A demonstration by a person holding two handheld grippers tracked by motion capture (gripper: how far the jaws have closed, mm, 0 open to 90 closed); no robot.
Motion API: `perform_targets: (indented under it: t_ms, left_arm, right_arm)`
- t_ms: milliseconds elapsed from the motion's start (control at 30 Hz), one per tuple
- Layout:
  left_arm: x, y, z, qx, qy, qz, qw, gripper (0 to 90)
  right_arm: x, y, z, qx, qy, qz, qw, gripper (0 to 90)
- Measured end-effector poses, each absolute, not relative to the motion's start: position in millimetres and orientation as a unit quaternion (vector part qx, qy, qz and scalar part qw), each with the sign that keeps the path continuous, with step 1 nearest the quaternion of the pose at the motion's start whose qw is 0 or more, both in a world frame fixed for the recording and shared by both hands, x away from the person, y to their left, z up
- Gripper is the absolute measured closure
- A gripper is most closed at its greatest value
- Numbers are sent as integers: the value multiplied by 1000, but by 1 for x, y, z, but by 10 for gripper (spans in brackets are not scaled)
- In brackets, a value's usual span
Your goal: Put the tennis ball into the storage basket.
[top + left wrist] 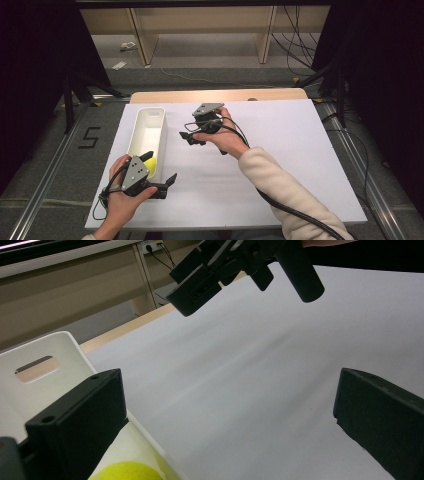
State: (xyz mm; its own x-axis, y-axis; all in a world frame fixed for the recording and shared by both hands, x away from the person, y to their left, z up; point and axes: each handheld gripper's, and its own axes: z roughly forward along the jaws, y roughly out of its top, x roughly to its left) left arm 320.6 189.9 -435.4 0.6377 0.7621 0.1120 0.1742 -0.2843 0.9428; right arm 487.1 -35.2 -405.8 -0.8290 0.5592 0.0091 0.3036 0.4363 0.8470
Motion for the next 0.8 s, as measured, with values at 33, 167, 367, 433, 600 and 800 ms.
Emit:
perform_targets:
  t_ms: [33, 167, 367, 433, 600, 800]
  left_arm:
    - [321, 190, -435, 748, 312, 289, 510, 1]
    - [320, 190, -435, 748, 312, 289, 510, 1]
    - [320, 190, -435, 748, 312, 290, 509, 1]
    - [320, 190, -434, 747, 312, 290, 510, 1]
    - [320, 190, -435, 748, 311, 291, 509, 1]
    - [320, 190, -435, 747, 312, 291, 509, 0]
  right_arm:
    - [487, -38, -406, 260, 836, 462, 139, 190]
    - [487, -50, -404, 268, 831, 464, 147, 190]
    - [485, -71, -404, 278, 827, 463, 155, 191]
    - [485, -78, -404, 283, 825, 462, 159, 191]
    - [484, -94, -406, 295, 822, 458, 165, 190]
    - [481, -112, -409, 304, 819, 455, 172, 191]
